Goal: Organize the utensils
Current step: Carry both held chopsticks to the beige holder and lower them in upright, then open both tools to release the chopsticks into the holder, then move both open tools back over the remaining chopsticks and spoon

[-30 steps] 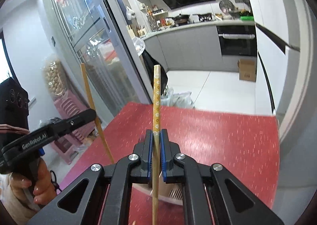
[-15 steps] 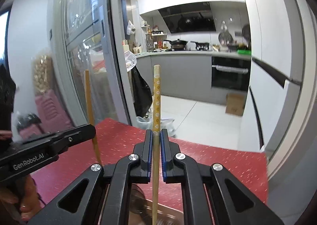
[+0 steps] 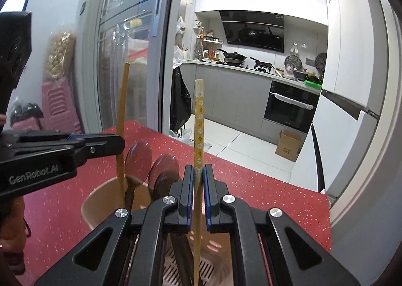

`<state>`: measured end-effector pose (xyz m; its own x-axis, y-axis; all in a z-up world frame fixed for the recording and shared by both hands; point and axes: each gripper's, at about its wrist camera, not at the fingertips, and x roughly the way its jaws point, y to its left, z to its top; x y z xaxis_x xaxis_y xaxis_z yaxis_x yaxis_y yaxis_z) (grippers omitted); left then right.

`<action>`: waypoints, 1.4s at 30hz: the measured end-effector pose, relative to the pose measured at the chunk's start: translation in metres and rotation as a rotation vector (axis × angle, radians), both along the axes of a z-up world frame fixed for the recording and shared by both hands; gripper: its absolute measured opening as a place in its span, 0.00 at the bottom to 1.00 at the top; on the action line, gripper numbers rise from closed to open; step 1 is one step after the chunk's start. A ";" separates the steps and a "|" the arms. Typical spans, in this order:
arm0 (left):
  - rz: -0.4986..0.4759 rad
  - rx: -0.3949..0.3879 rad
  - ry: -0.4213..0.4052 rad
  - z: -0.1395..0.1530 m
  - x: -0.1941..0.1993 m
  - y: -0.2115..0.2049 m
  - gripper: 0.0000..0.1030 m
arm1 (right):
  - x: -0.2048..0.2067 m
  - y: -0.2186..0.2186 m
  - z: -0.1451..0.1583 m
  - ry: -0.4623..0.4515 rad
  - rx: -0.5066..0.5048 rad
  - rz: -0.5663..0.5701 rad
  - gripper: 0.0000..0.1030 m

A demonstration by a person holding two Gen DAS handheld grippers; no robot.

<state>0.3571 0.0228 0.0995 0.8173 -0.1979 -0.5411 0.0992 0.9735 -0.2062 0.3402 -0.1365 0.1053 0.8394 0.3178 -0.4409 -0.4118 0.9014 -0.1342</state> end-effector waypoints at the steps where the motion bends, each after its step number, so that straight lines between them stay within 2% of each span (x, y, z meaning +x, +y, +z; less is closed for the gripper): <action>1: 0.001 0.001 0.004 -0.001 -0.001 0.001 0.33 | -0.001 0.001 0.001 0.001 -0.003 0.004 0.08; 6: 0.001 0.011 0.042 -0.006 -0.003 0.001 0.33 | -0.003 0.001 -0.004 0.043 -0.001 0.019 0.08; 13: 0.016 0.013 0.053 -0.005 -0.019 0.009 0.33 | -0.002 -0.002 -0.008 0.106 0.010 0.025 0.09; 15: 0.019 0.015 0.058 -0.004 -0.027 0.012 0.33 | -0.002 -0.004 -0.007 0.128 0.015 0.026 0.14; 17: 0.019 0.022 0.069 -0.005 -0.037 0.015 0.33 | -0.005 -0.007 -0.005 0.120 0.020 0.013 0.28; 24: 0.016 0.028 0.118 -0.018 -0.079 0.024 0.33 | -0.028 -0.018 0.008 0.129 0.050 -0.015 0.39; 28: 0.051 0.068 0.175 -0.030 -0.102 0.029 0.33 | -0.053 -0.023 0.012 0.158 0.057 -0.014 0.48; 31: 0.049 0.081 0.219 -0.041 -0.120 0.031 0.33 | -0.069 -0.025 0.009 0.206 0.063 -0.013 0.52; 35: 0.067 0.121 0.262 -0.057 -0.145 0.033 0.33 | -0.092 -0.029 -0.007 0.331 0.093 -0.030 0.55; 42: 0.075 0.090 0.346 -0.088 -0.187 0.039 0.33 | -0.129 -0.036 -0.047 0.494 0.102 -0.106 0.55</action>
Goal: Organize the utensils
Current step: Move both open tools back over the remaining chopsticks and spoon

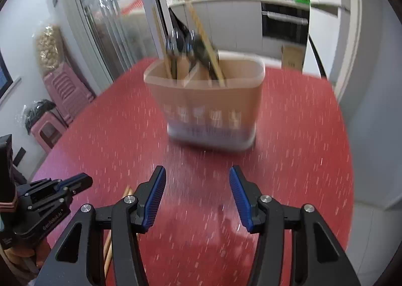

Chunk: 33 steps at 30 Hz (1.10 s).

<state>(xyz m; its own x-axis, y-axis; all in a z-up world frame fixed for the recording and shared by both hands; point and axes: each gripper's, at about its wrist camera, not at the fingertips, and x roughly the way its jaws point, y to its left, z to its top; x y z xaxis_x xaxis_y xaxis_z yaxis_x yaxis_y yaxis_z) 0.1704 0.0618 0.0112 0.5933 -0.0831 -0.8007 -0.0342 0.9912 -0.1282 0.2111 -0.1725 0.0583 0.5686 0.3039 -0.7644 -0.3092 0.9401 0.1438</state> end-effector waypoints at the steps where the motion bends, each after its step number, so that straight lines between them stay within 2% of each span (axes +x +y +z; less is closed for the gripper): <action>1: 0.000 -0.004 0.007 -0.003 -0.006 0.002 0.33 | -0.006 0.000 -0.006 0.014 -0.011 -0.013 0.55; 8: -0.004 -0.007 0.035 -0.017 -0.035 0.005 0.33 | -0.040 -0.002 -0.034 0.110 -0.015 -0.035 0.55; 17: -0.009 -0.017 0.076 -0.036 -0.056 0.007 0.35 | -0.073 0.007 -0.052 0.180 -0.003 -0.019 0.55; 18: -0.005 -0.019 0.078 -0.036 -0.057 0.008 0.47 | -0.075 0.009 -0.053 0.188 0.002 -0.016 0.55; 19: -0.002 -0.022 0.083 -0.037 -0.057 0.009 1.00 | -0.075 0.011 -0.053 0.193 0.006 -0.014 0.55; 22: 0.009 -0.017 0.061 -0.035 -0.061 0.012 1.00 | -0.081 0.018 -0.057 0.213 0.019 -0.002 0.55; 25: 0.010 0.018 0.059 -0.035 -0.063 0.013 1.00 | -0.084 0.026 -0.059 0.224 0.014 0.016 0.55; 33: 0.024 0.011 0.101 -0.043 -0.068 0.021 1.00 | -0.084 0.042 -0.067 0.247 -0.029 0.038 0.55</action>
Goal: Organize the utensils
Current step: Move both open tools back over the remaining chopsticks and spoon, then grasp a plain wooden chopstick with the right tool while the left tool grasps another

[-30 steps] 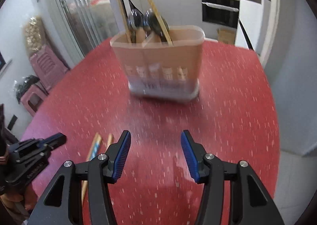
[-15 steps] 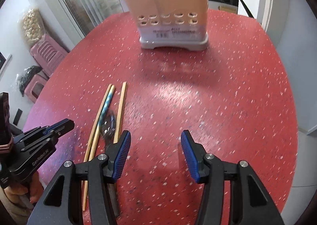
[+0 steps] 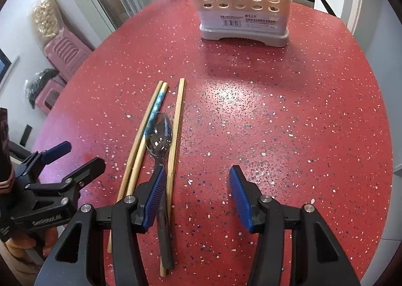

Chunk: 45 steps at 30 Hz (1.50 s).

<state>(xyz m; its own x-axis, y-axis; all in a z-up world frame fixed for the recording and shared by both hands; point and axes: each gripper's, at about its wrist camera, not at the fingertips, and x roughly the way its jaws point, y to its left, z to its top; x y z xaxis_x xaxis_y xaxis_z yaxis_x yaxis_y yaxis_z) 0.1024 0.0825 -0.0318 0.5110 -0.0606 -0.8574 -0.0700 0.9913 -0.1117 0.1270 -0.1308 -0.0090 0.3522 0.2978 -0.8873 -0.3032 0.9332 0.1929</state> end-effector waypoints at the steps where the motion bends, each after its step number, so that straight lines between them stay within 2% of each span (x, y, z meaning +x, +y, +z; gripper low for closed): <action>1: -0.001 -0.002 0.001 0.000 -0.002 0.000 1.00 | 0.001 0.000 -0.001 0.002 -0.001 0.000 0.55; 23: -0.069 -0.004 0.031 -0.015 0.003 -0.017 1.00 | 0.008 0.022 -0.009 0.023 -0.090 0.049 0.55; 34: -0.081 0.016 0.036 -0.016 0.005 -0.019 1.00 | 0.030 0.036 -0.008 0.102 -0.135 0.077 0.55; 40: -0.086 0.018 0.041 -0.016 0.010 -0.021 1.00 | 0.043 0.040 -0.012 0.150 -0.183 0.090 0.55; 45: -0.089 0.029 0.049 -0.016 0.013 -0.021 1.00 | 0.056 0.063 -0.016 0.186 -0.252 0.131 0.55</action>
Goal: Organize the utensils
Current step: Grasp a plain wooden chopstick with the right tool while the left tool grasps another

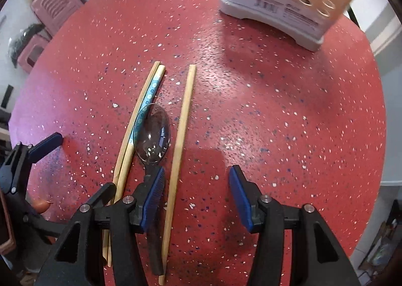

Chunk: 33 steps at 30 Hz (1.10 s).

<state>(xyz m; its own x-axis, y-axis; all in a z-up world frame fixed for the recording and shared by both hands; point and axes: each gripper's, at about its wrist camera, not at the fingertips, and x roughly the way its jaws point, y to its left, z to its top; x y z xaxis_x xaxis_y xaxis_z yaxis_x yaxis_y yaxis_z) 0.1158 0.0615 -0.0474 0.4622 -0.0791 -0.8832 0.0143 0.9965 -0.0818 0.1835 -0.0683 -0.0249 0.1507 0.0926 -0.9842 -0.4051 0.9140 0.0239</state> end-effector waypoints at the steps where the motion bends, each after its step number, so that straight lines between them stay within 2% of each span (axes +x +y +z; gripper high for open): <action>1: -0.001 0.005 0.001 0.000 0.001 -0.001 1.00 | 0.002 0.004 -0.001 0.005 -0.018 0.006 0.55; 6: 0.002 0.008 0.009 0.000 0.006 -0.001 1.00 | 0.010 0.019 -0.003 0.028 -0.053 0.010 0.53; 7: 0.003 0.005 0.011 -0.001 0.007 -0.001 1.00 | 0.011 0.020 -0.003 0.026 -0.058 0.013 0.44; 8: 0.004 0.004 0.013 -0.001 0.008 -0.001 1.00 | 0.013 0.020 -0.002 0.027 -0.049 0.017 0.30; 10: 0.006 0.003 0.017 -0.001 0.009 -0.001 1.00 | 0.016 0.020 -0.002 0.033 -0.042 0.016 0.07; 17: 0.006 0.004 0.046 -0.004 0.020 -0.004 1.00 | 0.014 -0.001 -0.004 0.013 0.014 0.023 0.06; 24: 0.013 0.049 0.075 -0.007 0.038 -0.015 1.00 | 0.011 -0.013 -0.004 0.026 0.060 0.019 0.06; 33: -0.038 0.050 0.135 -0.007 0.068 -0.022 1.00 | 0.010 -0.018 -0.002 0.051 0.056 0.047 0.06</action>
